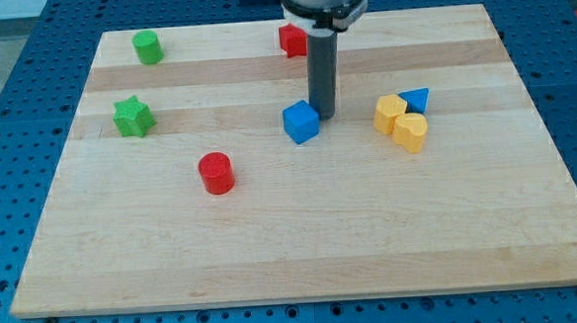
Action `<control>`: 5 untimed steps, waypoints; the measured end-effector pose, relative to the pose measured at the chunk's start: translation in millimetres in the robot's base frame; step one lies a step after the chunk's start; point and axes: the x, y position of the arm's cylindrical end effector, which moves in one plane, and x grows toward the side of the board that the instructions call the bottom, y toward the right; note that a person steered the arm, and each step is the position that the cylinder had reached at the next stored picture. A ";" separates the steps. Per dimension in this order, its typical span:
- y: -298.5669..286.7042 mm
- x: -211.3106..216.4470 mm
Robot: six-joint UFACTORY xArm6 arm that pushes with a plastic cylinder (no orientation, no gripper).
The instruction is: Slide the red circle towards the top right of the board
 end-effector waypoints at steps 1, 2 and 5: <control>12.6 44.2; 10.5 87.0; -141.9 111.4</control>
